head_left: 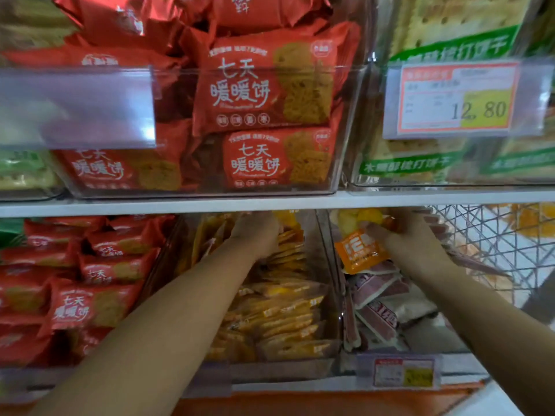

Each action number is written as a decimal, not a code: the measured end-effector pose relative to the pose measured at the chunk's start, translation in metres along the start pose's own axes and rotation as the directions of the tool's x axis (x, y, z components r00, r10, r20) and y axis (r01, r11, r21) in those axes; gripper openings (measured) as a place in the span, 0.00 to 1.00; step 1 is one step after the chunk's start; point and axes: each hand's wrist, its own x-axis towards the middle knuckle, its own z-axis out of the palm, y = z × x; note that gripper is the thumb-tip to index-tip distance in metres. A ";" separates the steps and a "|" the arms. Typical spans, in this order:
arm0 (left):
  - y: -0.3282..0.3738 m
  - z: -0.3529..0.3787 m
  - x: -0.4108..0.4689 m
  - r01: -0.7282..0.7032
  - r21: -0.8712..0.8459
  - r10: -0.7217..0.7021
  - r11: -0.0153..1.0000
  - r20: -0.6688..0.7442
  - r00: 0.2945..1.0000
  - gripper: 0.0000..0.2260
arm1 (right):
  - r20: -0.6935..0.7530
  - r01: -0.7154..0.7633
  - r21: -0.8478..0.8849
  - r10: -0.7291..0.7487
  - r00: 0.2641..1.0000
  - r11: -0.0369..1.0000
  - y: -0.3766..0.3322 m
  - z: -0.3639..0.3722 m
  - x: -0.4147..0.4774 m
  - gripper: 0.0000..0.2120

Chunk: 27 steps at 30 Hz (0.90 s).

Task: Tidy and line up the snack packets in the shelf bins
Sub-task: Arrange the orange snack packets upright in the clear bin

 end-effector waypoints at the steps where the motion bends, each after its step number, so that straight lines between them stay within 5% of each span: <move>1: -0.001 0.002 0.001 -0.006 0.004 0.006 1.000 0.011 1.000 0.09 | 0.012 -0.001 0.008 0.001 1.000 1.000 0.001 0.000 0.000 0.07; 8: -0.025 0.007 -0.005 0.019 0.176 -0.041 0.984 0.126 0.991 0.20 | 0.034 -0.039 0.070 0.036 0.999 0.997 0.009 0.000 0.002 0.06; 12: -0.030 0.017 -0.003 0.115 0.071 -0.117 0.991 0.016 0.993 0.11 | 0.046 -0.057 0.089 0.053 0.998 0.994 0.007 -0.001 0.000 0.10; 19: -0.027 0.006 -0.015 0.089 0.084 -0.071 0.993 -0.191 0.979 0.12 | 0.028 -0.041 0.083 0.039 0.999 0.996 0.001 -0.003 -0.004 0.07; 24: -0.026 -0.016 -0.063 -0.181 0.114 0.214 0.977 -0.544 0.812 0.06 | 0.007 -0.099 0.183 0.099 0.995 0.978 -0.006 -0.003 -0.012 0.09; 27: -0.037 -0.010 -0.092 -0.357 0.134 0.363 0.924 -0.593 0.719 0.07 | 0.028 -0.191 0.329 0.192 0.981 0.925 -0.006 -0.005 -0.022 0.07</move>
